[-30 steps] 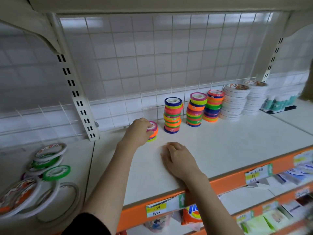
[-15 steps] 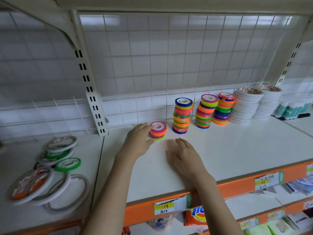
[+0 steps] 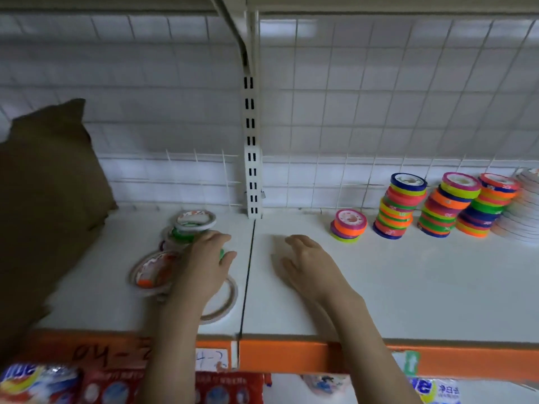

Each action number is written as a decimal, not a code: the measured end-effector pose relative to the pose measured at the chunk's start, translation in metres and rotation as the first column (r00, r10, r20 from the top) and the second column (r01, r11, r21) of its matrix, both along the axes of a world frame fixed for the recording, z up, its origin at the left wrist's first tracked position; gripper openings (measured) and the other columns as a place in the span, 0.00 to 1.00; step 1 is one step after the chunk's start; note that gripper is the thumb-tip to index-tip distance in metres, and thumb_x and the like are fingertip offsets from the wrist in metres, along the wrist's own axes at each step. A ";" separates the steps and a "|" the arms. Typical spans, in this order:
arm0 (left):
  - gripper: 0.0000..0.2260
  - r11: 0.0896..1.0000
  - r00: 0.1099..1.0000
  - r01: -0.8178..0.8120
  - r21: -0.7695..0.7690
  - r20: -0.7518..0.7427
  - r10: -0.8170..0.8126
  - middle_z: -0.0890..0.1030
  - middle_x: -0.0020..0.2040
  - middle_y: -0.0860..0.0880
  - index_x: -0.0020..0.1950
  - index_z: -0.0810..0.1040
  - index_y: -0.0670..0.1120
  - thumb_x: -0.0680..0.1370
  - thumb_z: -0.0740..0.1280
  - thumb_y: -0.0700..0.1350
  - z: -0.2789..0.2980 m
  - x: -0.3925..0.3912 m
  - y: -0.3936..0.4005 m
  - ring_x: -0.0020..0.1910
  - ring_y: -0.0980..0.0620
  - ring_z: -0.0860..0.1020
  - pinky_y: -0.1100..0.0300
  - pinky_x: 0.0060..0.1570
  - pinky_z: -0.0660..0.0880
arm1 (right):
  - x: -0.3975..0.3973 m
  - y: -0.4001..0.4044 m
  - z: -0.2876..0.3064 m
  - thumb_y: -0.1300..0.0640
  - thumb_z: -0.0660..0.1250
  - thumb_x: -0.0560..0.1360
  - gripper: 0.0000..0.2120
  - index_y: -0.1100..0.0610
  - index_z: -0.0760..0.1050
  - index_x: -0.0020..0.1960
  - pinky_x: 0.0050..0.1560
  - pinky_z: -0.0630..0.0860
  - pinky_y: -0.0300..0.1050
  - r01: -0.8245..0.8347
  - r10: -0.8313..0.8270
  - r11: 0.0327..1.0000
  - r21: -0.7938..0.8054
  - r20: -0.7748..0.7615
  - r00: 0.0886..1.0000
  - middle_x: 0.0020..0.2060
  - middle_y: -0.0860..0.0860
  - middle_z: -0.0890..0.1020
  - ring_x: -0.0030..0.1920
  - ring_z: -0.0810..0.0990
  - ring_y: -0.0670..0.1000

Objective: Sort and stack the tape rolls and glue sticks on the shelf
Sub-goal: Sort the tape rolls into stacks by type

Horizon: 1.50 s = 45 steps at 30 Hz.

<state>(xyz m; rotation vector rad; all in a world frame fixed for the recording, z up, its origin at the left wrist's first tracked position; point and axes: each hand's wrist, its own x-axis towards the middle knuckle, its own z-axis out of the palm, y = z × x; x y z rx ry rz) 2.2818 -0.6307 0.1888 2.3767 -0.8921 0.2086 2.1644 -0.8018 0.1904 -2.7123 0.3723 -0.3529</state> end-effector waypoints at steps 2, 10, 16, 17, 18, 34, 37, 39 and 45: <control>0.13 0.999 0.999 -0.036 -0.013 0.035 0.037 0.79 0.56 0.41 0.57 0.79 0.39 0.74 0.70 0.41 0.000 0.009 0.021 0.55 0.41 0.76 0.52 0.58 0.71 | 0.017 0.018 0.003 0.54 0.58 0.79 0.19 0.60 0.68 0.67 0.62 0.66 0.44 -0.060 0.060 0.998 0.006 -0.028 0.998 0.65 0.54 0.71 0.65 0.70 0.55; 0.14 0.987 0.985 -0.158 0.007 0.075 0.157 0.80 0.45 0.46 0.50 0.81 0.46 0.71 0.62 0.51 0.003 0.030 0.087 0.45 0.44 0.78 0.51 0.45 0.76 | 0.071 0.070 0.009 0.54 0.58 0.78 0.17 0.59 0.71 0.64 0.57 0.72 0.49 -0.224 0.219 0.974 -0.027 -0.119 0.968 0.60 0.56 0.74 0.61 0.72 0.57; 0.08 0.987 0.986 -0.159 -0.003 0.058 0.159 0.80 0.46 0.44 0.51 0.81 0.43 0.74 0.68 0.43 -0.001 0.032 0.097 0.46 0.43 0.77 0.50 0.46 0.75 | 0.084 0.081 0.004 0.53 0.56 0.79 0.18 0.57 0.70 0.67 0.60 0.72 0.52 -0.262 0.254 0.965 -0.019 -0.178 0.951 0.61 0.57 0.73 0.63 0.71 0.57; 0.07 0.989 0.988 -0.148 -0.009 0.051 0.149 0.80 0.46 0.45 0.51 0.81 0.43 0.74 0.68 0.43 -0.002 0.032 0.096 0.46 0.43 0.77 0.50 0.46 0.75 | 0.084 0.081 0.004 0.52 0.55 0.80 0.18 0.56 0.70 0.66 0.60 0.71 0.52 -0.265 0.257 0.964 -0.015 -0.186 0.948 0.61 0.57 0.73 0.63 0.71 0.57; 0.07 0.990 0.989 -0.143 -0.012 0.046 0.144 0.80 0.46 0.45 0.50 0.81 0.43 0.74 0.68 0.43 -0.002 0.032 0.096 0.46 0.44 0.77 0.50 0.46 0.75 | 0.083 0.080 0.003 0.53 0.55 0.80 0.17 0.57 0.71 0.65 0.60 0.71 0.52 -0.267 0.261 0.964 -0.009 -0.190 0.947 0.60 0.57 0.73 0.62 0.72 0.58; 0.10 0.957 0.995 -0.071 0.281 -0.042 0.086 0.78 0.38 0.44 0.33 0.75 0.44 0.74 0.60 0.37 0.014 0.087 0.035 0.43 0.41 0.77 0.57 0.41 0.72 | 0.042 0.050 -0.015 0.54 0.58 0.80 0.14 0.65 0.72 0.57 0.56 0.69 0.46 -0.116 0.117 0.992 0.049 -0.027 0.993 0.57 0.58 0.74 0.56 0.74 0.59; 0.12 0.945 0.994 -0.084 0.317 -0.036 0.101 0.72 0.33 0.46 0.30 0.69 0.44 0.74 0.60 0.37 0.009 0.089 0.033 0.41 0.42 0.76 0.59 0.37 0.68 | 0.039 0.046 -0.016 0.56 0.58 0.80 0.14 0.65 0.72 0.57 0.56 0.69 0.46 -0.105 0.105 0.993 0.052 -0.003 0.994 0.57 0.59 0.74 0.56 0.74 0.59; 0.14 0.944 0.993 -0.086 0.317 -0.051 0.107 0.72 0.33 0.45 0.29 0.68 0.44 0.75 0.61 0.37 0.005 0.091 0.033 0.40 0.43 0.75 0.60 0.36 0.66 | 0.039 0.046 -0.016 0.56 0.58 0.80 0.14 0.65 0.72 0.57 0.56 0.69 0.46 -0.100 0.100 0.994 0.050 0.010 0.995 0.57 0.59 0.74 0.56 0.74 0.59; 0.08 0.946 0.990 -0.082 0.313 -0.080 0.112 0.81 0.46 0.41 0.43 0.79 0.38 0.76 0.64 0.42 0.006 0.095 0.032 0.47 0.42 0.78 0.57 0.44 0.74 | 0.038 0.046 -0.017 0.56 0.58 0.80 0.13 0.65 0.72 0.55 0.52 0.68 0.44 -0.112 0.110 0.992 0.053 0.049 0.993 0.55 0.58 0.74 0.53 0.75 0.59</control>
